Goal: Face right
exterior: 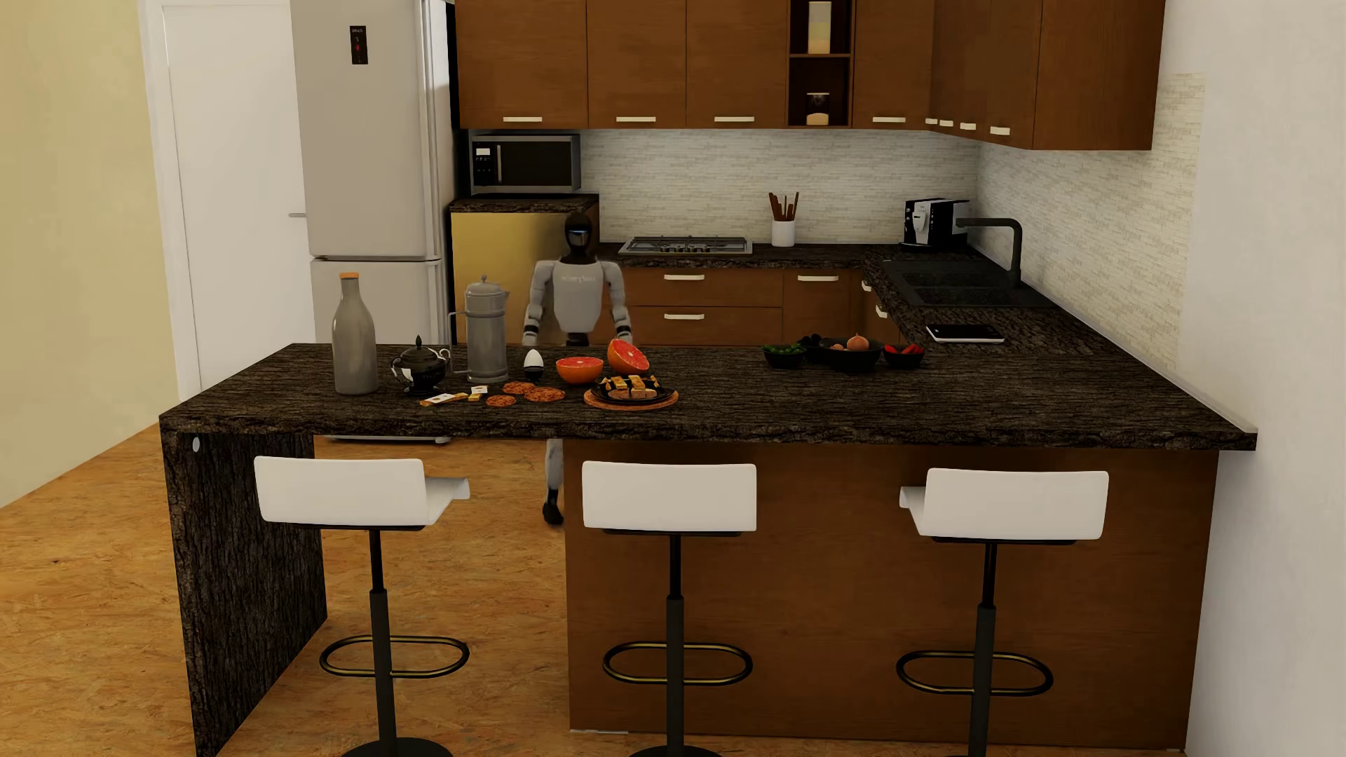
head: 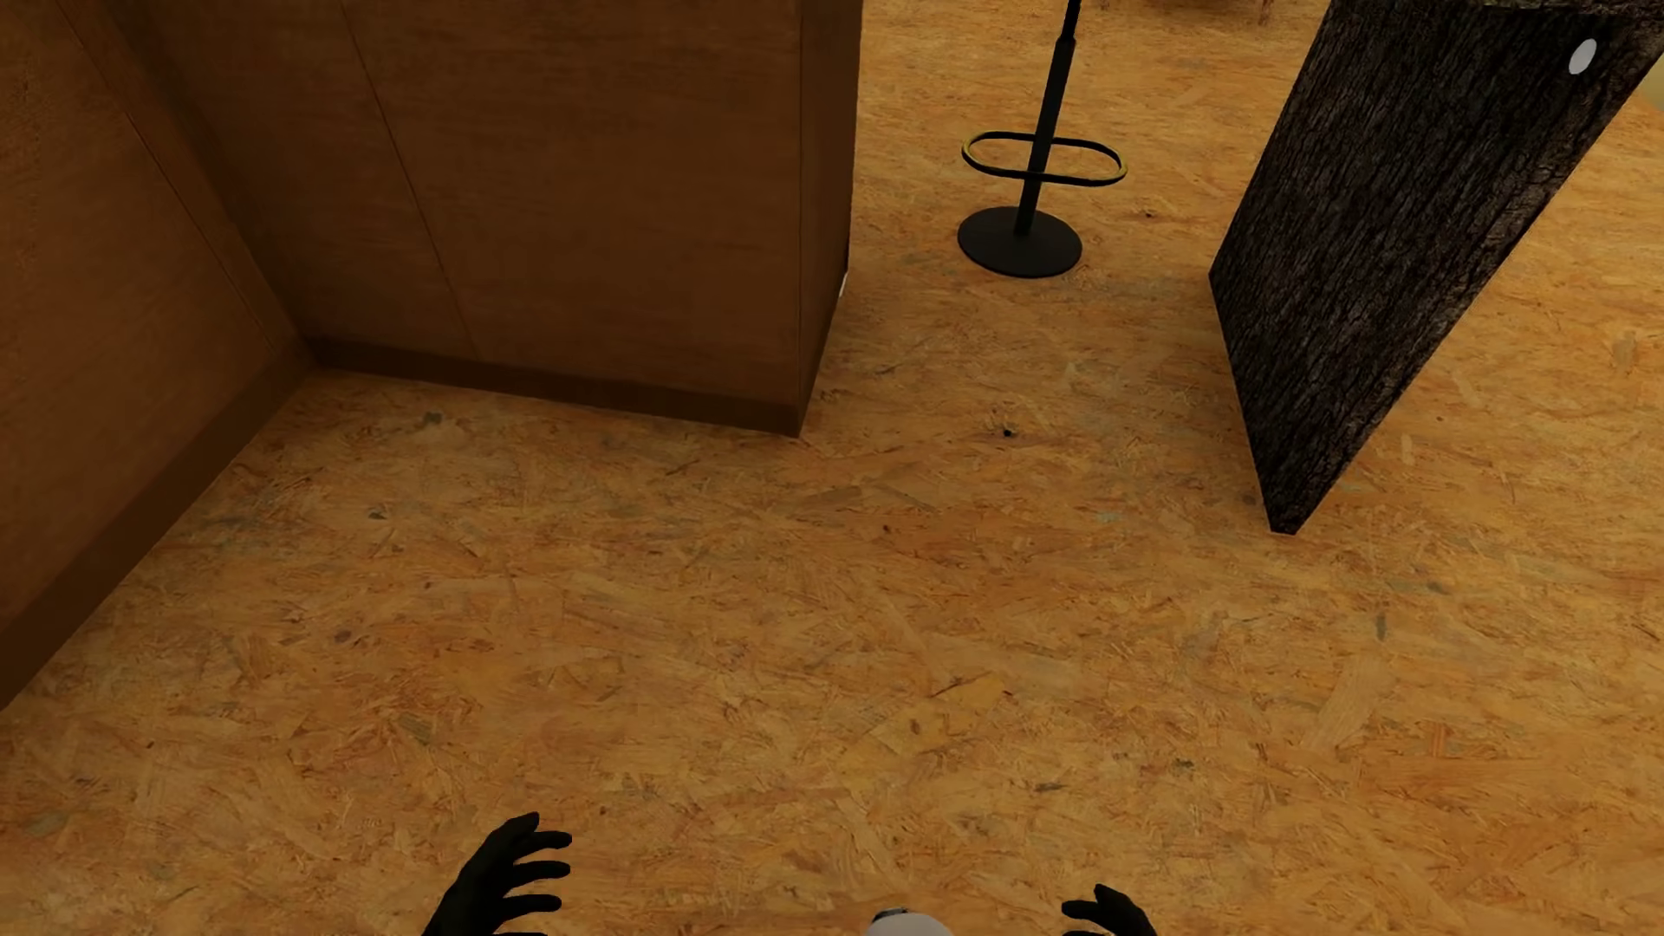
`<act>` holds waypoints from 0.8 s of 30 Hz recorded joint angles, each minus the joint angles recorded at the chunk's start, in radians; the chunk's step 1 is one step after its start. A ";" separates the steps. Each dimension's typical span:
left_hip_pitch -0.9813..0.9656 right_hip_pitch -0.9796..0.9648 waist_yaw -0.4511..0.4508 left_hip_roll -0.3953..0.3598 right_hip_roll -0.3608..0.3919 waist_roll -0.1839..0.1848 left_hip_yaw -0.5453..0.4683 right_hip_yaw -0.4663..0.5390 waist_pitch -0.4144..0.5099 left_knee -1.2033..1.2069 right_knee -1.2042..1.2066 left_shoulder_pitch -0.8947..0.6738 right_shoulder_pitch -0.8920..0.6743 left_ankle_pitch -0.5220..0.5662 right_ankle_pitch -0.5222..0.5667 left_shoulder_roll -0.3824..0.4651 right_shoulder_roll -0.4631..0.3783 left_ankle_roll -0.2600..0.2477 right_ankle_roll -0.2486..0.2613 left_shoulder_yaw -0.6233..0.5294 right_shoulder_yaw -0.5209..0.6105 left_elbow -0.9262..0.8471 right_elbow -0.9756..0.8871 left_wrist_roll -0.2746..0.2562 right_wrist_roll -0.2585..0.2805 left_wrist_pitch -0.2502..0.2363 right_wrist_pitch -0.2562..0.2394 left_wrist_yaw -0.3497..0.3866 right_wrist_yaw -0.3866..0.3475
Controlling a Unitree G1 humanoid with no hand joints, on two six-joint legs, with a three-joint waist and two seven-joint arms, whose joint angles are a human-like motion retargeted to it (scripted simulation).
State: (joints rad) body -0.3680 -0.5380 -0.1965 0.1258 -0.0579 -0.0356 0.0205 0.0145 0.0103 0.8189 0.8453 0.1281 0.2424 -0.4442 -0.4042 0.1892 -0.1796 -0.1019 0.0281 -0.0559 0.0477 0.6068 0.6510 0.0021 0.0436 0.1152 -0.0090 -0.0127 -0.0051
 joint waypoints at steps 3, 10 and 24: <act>-0.031 0.000 0.022 0.005 0.056 0.028 -0.048 0.037 -0.010 0.068 -0.075 0.033 -0.002 0.009 0.169 -0.017 0.031 -0.002 0.017 -0.030 -0.016 -0.055 0.002 -0.039 0.027 -0.075 0.019 0.042 0.037; -0.002 0.024 0.007 0.018 -0.010 0.008 -0.001 0.009 0.007 0.054 0.020 -0.012 0.037 0.000 0.058 -0.030 -0.043 -0.025 0.020 -0.036 -0.016 -0.035 0.038 0.006 -0.026 -0.085 0.065 0.014 0.006; -0.002 0.029 -0.037 -0.010 0.051 0.030 -0.037 0.045 0.024 -0.031 -0.149 0.046 0.028 0.003 0.170 0.018 0.047 0.006 0.018 0.000 0.017 -0.001 -0.002 -0.021 0.019 -0.067 0.022 0.009 0.011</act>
State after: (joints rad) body -0.3699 -0.5092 -0.2330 0.1153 -0.0065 -0.0056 -0.0169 0.0596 0.0346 0.7878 0.6958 0.1746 0.2704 -0.4415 -0.2338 0.2068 -0.1330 -0.0958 0.0457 -0.0561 0.0647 0.6061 0.6487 -0.0193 0.0629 0.0478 0.0129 -0.0041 0.0058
